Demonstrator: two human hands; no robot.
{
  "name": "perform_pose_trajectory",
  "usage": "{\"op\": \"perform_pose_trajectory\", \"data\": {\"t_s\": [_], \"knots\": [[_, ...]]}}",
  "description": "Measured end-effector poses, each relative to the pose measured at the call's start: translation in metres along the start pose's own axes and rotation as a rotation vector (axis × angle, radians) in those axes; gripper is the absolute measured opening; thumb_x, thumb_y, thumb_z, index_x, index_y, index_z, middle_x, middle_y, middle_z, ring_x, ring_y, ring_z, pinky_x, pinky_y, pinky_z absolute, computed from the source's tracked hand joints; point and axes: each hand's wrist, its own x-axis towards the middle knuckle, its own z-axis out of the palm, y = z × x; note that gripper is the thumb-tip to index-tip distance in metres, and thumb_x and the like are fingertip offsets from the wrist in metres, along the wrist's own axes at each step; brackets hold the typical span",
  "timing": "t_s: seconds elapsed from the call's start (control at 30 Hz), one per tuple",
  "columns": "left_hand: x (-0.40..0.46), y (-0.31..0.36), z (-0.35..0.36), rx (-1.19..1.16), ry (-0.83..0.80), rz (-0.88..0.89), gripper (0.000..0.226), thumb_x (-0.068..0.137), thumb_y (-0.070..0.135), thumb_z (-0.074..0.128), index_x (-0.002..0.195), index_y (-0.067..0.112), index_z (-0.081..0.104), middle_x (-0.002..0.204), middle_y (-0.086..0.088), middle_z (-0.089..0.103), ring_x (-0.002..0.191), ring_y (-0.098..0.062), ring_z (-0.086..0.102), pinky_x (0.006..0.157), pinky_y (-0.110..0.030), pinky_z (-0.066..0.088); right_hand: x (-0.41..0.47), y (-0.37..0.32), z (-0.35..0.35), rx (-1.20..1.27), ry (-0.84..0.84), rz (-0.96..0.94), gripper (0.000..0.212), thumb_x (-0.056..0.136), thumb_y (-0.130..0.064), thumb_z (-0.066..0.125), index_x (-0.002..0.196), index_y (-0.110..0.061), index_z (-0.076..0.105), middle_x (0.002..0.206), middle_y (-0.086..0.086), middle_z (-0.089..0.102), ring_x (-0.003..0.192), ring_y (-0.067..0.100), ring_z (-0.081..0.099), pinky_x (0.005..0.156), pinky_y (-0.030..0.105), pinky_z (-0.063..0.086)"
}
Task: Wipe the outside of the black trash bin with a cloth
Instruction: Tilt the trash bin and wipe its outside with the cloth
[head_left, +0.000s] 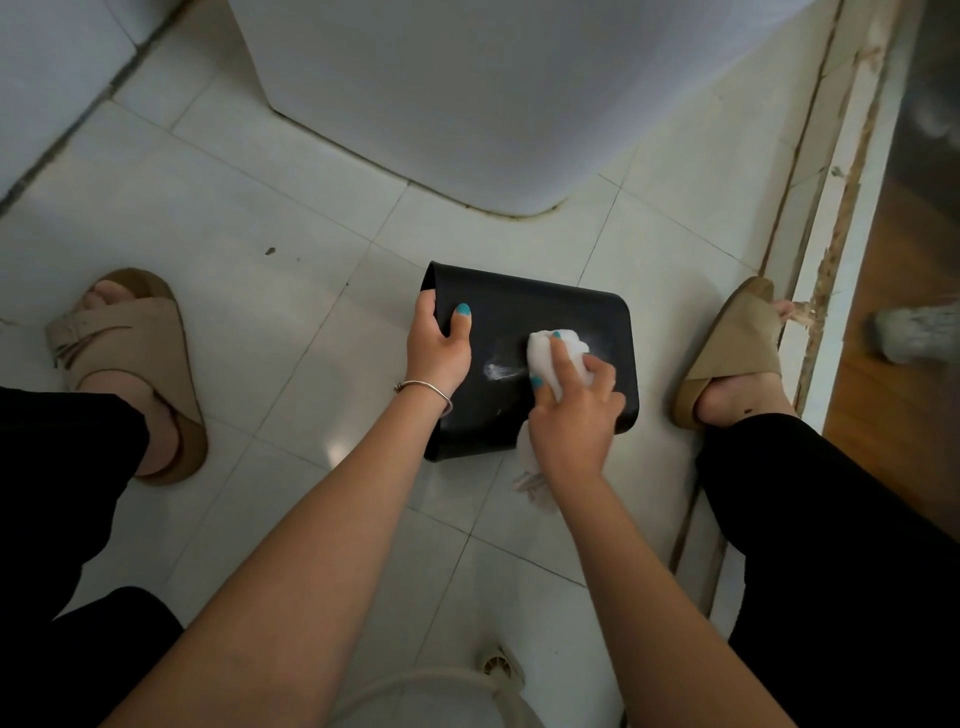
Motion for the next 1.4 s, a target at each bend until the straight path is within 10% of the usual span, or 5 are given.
{"op": "perform_pose_trajectory", "data": {"t_s": [0.47, 1.17, 1.4], "knots": [[0.000, 0.003, -0.005, -0.055, -0.020, 0.022, 0.024, 0.095, 0.017, 0.053, 0.115, 0.005, 0.052, 0.100, 0.001, 0.057, 0.087, -0.012, 0.053, 0.070, -0.007, 0.040, -0.023, -0.002, 0.004, -0.019, -0.085, -0.404, 0.058, 0.080, -0.010, 0.066, 0.131, -0.036, 0.055, 0.135, 0.011, 0.047, 0.095, 0.035, 0.046, 0.068, 0.046, 0.055], [0.001, 0.000, -0.002, -0.038, -0.041, -0.042, 0.050, 0.095, 0.029, 0.053, 0.139, 0.008, 0.038, 0.138, -0.011, 0.048, 0.127, -0.027, 0.046, 0.106, -0.044, 0.041, 0.040, 0.026, -0.027, 0.252, 0.083, 0.069, 0.050, 0.097, -0.028, 0.054, 0.144, -0.035, 0.040, 0.140, 0.004, 0.042, 0.126, 0.027, 0.040, 0.095, 0.021, 0.024], [0.000, 0.005, -0.002, -0.010, -0.038, -0.035, 0.056, 0.098, 0.026, 0.050, 0.146, 0.009, 0.028, 0.150, -0.008, 0.035, 0.138, -0.023, 0.033, 0.113, -0.035, 0.031, 0.058, 0.010, -0.022, 0.148, 0.117, 0.062, 0.052, 0.088, -0.051, 0.061, 0.136, -0.034, 0.049, 0.155, 0.000, 0.019, 0.138, 0.028, 0.025, 0.111, 0.039, 0.026]]}}
